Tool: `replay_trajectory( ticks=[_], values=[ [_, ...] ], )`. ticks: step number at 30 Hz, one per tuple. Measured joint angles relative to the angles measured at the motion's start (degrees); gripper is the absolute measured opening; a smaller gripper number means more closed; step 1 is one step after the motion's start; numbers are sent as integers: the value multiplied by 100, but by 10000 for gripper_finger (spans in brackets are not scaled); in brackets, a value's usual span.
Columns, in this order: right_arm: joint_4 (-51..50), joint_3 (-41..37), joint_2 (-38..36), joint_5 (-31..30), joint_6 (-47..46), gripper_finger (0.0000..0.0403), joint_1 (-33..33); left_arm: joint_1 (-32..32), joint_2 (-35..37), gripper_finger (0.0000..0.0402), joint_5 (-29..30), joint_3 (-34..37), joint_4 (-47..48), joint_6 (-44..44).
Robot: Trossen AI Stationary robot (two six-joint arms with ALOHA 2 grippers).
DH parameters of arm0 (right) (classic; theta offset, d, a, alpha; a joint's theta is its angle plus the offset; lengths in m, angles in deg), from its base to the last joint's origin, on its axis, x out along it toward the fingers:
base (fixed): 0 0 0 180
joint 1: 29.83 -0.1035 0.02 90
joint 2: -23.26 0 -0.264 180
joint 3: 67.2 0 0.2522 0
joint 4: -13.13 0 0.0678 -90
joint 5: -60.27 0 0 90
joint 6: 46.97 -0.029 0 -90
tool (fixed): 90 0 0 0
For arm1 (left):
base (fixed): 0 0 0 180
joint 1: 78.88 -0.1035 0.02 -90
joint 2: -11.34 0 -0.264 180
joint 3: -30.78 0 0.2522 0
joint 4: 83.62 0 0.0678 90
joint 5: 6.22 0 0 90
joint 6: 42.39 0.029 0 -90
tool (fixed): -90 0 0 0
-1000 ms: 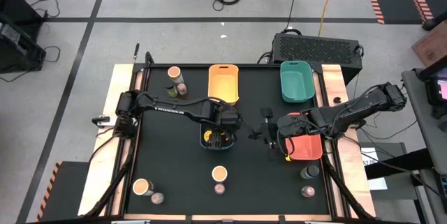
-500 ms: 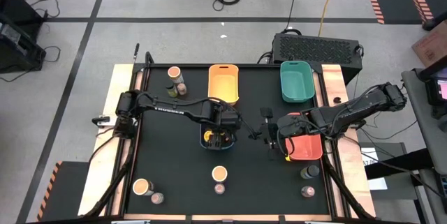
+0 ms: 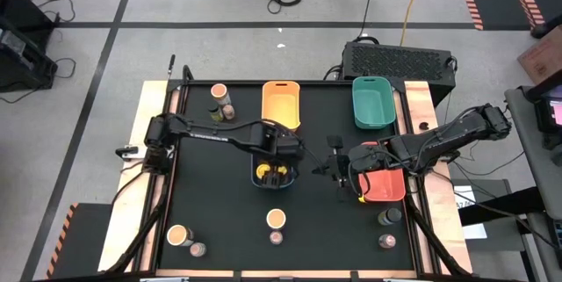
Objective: Sort spices by type
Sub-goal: Put the gold seasoning bottle into the orange bin
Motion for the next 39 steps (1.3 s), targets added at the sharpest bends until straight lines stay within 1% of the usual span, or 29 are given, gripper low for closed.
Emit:
replay_trajectory(
  ticks=[5, 10, 12, 14, 16, 19, 23, 26, 29, 30, 32, 33, 35, 37, 39],
  values=[
    [-19, 1, 2, 2, -15, 0, -2, 33, 282, 323, 0, -346, 380, -15],
    [-61, 1, 4, 2, -20, 0, 0, 76, 820, 322, 4, -396, 852, -327],
    [-31, 1, 4, 2, -20, 0, 0, 111, 1054, 322, 7, -294, 1071, -492],
    [-33, 1, 4, 7, -80, 0, -2, 162, 1365, 322, 13, -103, 983, -591],
    [-29, 1, 4, 13, -232, 0, -3, 249, 1796, 322, 46, 249, 818, -624],
    [-33, 1, 4, 15, -574, 0, -4, 393, 2601, 322, 57, 1134, 65, -757],
    [-26, 1, 104, 24, -969, 0, -17, 569, 3867, 322, 108, 2854, -1256, -864],
    [12, 1, 267, 26, -1142, 0, -20, 718, 4853, 322, 219, 4325, -2779, -846],
    [25, 1, 470, 29, -1466, 0, -17, 892, 5701, 322, 252, 5902, -4580, -511],
    [38, 1, 526, 33, -1630, 0, -17, 924, 5961, 322, 279, 6359, -5144, -422],
    [75, 1, 630, 39, -1920, 0, -17, 966, 6385, 322, 536, 7131, -6113, -292],
    [143, 1, 677, 38, -2026, 0, -17, 975, 6566, 322, 734, 7435, -6434, -252],
    [334, -1, 744, 38, -2112, 0, -17, 972, 6893, 321, 1249, 7875, -6678, -196],
    [719, -1, 783, 37, -2124, 0, -17, 948, 7161, 321, 1759, 8129, -6808, -148],
    [1197, -3, 787, 36, -2163, 0, -17, 893, 7373, 321, 2005, 8255, -6747, 83]
  ],
)
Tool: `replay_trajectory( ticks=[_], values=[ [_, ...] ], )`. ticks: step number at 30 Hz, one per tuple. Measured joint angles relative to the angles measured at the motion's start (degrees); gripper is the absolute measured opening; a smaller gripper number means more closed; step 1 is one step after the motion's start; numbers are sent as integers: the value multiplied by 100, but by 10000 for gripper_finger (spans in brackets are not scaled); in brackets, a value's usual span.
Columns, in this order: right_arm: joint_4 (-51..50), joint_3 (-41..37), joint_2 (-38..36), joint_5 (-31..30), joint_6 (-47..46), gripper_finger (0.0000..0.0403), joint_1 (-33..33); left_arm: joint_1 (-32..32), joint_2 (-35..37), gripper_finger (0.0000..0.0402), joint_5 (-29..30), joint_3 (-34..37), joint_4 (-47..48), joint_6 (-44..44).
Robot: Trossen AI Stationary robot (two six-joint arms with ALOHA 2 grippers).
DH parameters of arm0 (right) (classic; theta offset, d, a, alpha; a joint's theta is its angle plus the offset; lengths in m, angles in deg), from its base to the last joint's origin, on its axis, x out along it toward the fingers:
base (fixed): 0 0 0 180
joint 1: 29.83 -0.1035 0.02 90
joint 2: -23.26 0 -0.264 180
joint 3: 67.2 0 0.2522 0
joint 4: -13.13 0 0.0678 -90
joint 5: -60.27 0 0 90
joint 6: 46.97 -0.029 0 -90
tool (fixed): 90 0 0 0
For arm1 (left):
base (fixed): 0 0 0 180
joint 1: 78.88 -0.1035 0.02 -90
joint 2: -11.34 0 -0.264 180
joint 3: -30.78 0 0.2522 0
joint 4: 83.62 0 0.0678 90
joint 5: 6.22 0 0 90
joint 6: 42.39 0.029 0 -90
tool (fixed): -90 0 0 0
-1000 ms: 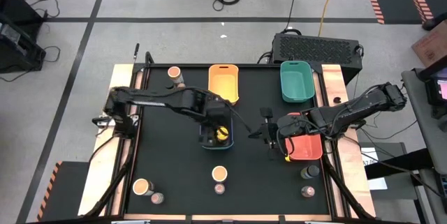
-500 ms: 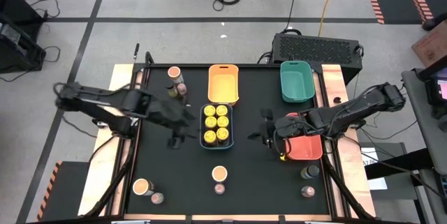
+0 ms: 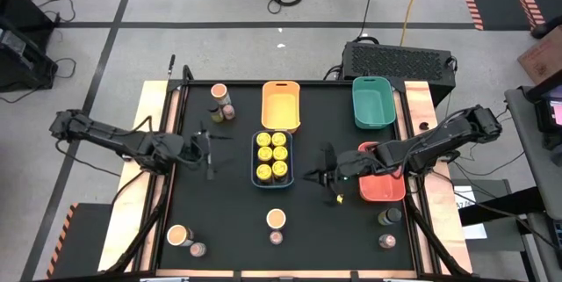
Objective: Sort spices by type
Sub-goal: Put the gold seasoning bottle into the orange bin
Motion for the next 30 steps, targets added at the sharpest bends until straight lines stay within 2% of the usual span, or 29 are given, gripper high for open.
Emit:
replay_trajectory(
  ticks=[7, 10, 15, 18, 26, 30],
  values=[
    [1830, 9, 62, 7, -183, 0, -31, -271, 538, 321, -425, 7, 276, 506],
    [2016, 51, 233, 167, -470, 0, -111, -398, 631, 321, -676, 7, 319, 600],
    [1975, 620, 822, 482, -732, 0, -317, -773, 643, 321, -882, 7, 242, 739],
    [1332, 1247, 1248, 652, -604, 0, -424, -1053, 580, 322, -1097, 4, 14, 756],
    [-2063, 3594, 2504, 617, 67, 1, -559, -1503, 273, 322, -2071, 2, -153, 704],
    [-2895, 4534, 3107, 596, 906, 22, -563, -1595, 137, 322, -2148, 2, -197, 712]
  ],
)
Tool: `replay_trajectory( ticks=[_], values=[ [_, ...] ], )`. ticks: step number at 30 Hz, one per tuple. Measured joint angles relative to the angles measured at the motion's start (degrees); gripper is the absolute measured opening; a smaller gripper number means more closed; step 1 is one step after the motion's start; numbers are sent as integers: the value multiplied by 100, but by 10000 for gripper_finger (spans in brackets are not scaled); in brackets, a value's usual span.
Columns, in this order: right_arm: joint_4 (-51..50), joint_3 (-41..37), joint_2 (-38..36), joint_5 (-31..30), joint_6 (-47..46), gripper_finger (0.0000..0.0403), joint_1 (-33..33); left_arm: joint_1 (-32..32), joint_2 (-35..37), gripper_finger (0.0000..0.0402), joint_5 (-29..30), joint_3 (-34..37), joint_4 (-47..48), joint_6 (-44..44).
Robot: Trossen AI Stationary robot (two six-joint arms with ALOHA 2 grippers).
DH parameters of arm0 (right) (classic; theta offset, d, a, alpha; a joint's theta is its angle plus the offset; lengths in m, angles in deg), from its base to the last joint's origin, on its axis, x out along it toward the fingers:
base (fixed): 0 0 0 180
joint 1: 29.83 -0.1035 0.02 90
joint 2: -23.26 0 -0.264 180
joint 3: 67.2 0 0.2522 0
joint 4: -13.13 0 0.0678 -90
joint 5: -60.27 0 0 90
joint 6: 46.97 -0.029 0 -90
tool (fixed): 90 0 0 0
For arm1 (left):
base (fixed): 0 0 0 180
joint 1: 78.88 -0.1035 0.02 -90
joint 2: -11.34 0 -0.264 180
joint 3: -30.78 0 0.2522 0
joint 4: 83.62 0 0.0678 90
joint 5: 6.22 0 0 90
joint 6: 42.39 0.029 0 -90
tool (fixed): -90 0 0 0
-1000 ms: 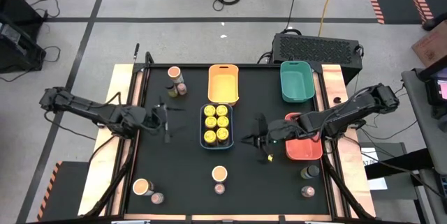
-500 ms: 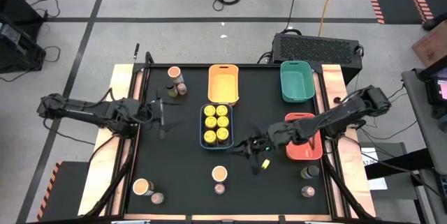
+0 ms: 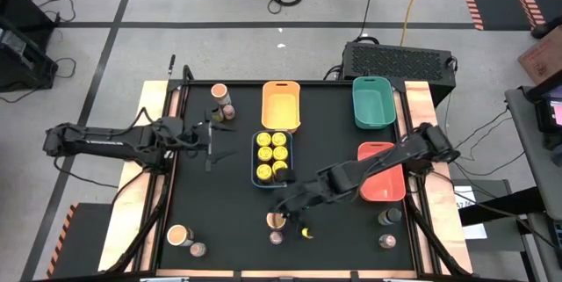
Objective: Sort spices by type
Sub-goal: Put the gold seasoning bottle into the orange bin
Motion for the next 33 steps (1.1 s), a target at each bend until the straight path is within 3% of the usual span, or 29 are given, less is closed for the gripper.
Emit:
replay_trajectory(
  ticks=[5, 9, 19, 25, 33],
  values=[
    [-675, 874, 618, 10, 786, 83, -3, -23, -47, 322, -100, 0, -35, -6],
    [-1123, 1365, 915, 35, 826, 153, -1, -23, -47, 322, -267, 0, -35, -34],
    [-1764, 1520, 1186, 207, 317, 303, -23, -23, -48, 322, -297, 0, -2, -50],
    [-1716, 1523, 1249, 338, 220, 337, -23, -23, -49, 322, -297, 0, 4, -52],
    [-1744, 1514, 1750, 330, 529, 345, -23, -23, -50, 322, -411, 0, 46, -157]
  ],
)
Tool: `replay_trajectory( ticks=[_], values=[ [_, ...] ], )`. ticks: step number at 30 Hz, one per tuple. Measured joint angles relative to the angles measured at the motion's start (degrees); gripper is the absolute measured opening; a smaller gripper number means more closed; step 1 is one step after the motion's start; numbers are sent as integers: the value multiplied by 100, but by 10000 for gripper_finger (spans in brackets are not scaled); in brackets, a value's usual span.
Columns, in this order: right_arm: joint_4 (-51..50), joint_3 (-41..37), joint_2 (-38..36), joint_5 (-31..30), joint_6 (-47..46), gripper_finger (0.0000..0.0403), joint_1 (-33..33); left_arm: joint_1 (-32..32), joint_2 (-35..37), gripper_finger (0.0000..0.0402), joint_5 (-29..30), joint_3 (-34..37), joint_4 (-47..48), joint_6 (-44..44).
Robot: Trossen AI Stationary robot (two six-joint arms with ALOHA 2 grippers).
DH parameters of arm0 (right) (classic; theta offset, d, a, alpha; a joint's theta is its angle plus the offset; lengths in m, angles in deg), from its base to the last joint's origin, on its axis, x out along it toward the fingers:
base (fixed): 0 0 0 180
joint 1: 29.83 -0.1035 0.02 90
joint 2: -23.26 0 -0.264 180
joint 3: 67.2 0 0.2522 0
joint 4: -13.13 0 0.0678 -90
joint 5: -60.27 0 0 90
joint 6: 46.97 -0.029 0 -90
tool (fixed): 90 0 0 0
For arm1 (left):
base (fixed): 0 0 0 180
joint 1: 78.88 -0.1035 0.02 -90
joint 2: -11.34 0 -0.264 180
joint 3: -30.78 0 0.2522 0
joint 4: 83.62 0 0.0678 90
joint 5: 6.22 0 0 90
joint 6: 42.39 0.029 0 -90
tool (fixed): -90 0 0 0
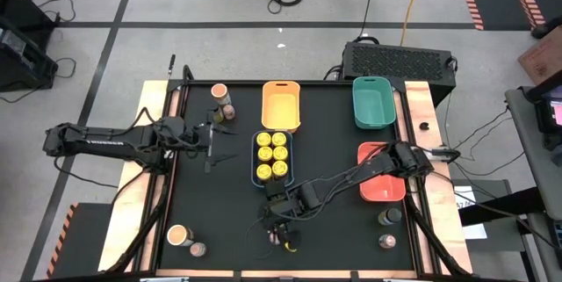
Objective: Sort spices by type
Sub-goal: Put the gold seasoning bottle into the orange bin
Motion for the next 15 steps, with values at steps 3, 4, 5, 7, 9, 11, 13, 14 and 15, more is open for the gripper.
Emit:
replay_trajectory(
  ticks=[3, 4, 5, 7, 9, 11, 13, 14, 15],
  values=[
    [-94, 0, 119, 0, 63, 344, 2, 0, 0, 322, -17, 0, 48, 2],
    [-115, -1, 139, 1, 94, 344, 2, 0, 0, 322, -17, 0, 67, 4],
    [-142, -1, 155, -1, 102, 344, 1, 0, 0, 322, -17, 0, 79, 4],
    [-145, 0, 158, 0, 103, 344, 0, 0, 0, 322, -17, 0, 65, 6],
    [-142, -1, 158, 0, 106, 343, 0, 0, 0, 322, -17, 0, 64, 4],
    [-120, 0, 158, -2, 100, 339, 2, 0, 0, 322, -17, 0, 66, 4],
    [-106, 0, 158, 0, 40, 332, 2, 0, 0, 322, -19, 0, 66, 2],
    [-108, -1, 158, -2, -18, 326, 0, 0, 0, 322, -19, 0, 66, 2],
    [-108, 0, 158, 0, -66, 319, 2, 0, 0, 322, -19, 0, 66, 2]
  ],
)
